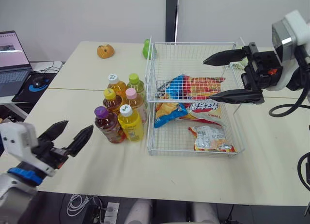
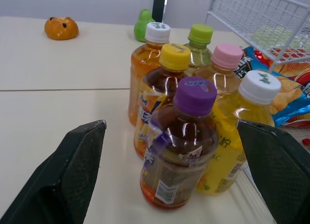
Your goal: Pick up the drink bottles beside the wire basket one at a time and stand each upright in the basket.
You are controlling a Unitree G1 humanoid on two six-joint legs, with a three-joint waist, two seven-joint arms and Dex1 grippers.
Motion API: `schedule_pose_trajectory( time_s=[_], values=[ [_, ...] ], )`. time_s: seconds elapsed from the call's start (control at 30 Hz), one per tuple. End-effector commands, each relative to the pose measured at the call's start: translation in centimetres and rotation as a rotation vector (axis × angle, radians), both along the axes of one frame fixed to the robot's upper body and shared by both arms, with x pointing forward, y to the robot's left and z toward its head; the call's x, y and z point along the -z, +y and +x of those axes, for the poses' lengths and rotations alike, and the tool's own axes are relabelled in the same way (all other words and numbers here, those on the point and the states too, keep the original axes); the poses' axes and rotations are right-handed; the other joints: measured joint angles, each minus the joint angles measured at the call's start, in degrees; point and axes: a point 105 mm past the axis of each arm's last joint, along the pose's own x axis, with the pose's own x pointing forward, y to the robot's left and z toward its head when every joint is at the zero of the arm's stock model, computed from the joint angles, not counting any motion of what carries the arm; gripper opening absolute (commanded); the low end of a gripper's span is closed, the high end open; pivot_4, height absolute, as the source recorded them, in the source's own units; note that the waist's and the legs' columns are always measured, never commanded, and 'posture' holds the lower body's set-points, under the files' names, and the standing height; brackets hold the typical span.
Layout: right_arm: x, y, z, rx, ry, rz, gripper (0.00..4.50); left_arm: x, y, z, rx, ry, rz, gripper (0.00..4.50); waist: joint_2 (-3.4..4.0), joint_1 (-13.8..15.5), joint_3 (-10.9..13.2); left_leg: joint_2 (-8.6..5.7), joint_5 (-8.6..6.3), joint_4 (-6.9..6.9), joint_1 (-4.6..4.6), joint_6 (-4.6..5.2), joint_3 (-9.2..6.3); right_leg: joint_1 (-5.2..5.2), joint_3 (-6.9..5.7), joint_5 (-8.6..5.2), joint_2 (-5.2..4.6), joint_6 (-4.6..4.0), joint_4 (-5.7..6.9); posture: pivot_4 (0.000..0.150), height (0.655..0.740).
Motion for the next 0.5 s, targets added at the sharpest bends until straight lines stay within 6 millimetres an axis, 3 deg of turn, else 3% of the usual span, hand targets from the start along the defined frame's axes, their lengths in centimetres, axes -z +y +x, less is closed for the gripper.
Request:
schedule_pose_trajectory(
  time_s=[0.03, 0.5],
  values=[
    [-1.1, -0.1, -0.5, -0.01, -0.052, 0.012, 4.5, -1.7, -0.4, 1.1, -0.048, -0.099, 0.022, 4.48, 0.0, -0.01, 0.0, 0.03, 0.0, 0.03, 0.0, 0.0, 0.01, 0.01, 0.0, 0.02, 0.16, -0.03, 0.01, 0.15, 0.74],
    [-1.6, -0.5, -1.6, -0.011, -0.048, 0.018, 4.5, -0.7, -2.9, 4.4, -0.057, -0.079, 0.065, 4.48, 0.0, -0.13, 0.0, -0.01, 0.0, 0.08, -0.02, 0.0, 0.05, 0.0, 0.07, 0.11, 0.27, 0.05, 0.01, 0.15, 0.74]
  ],
)
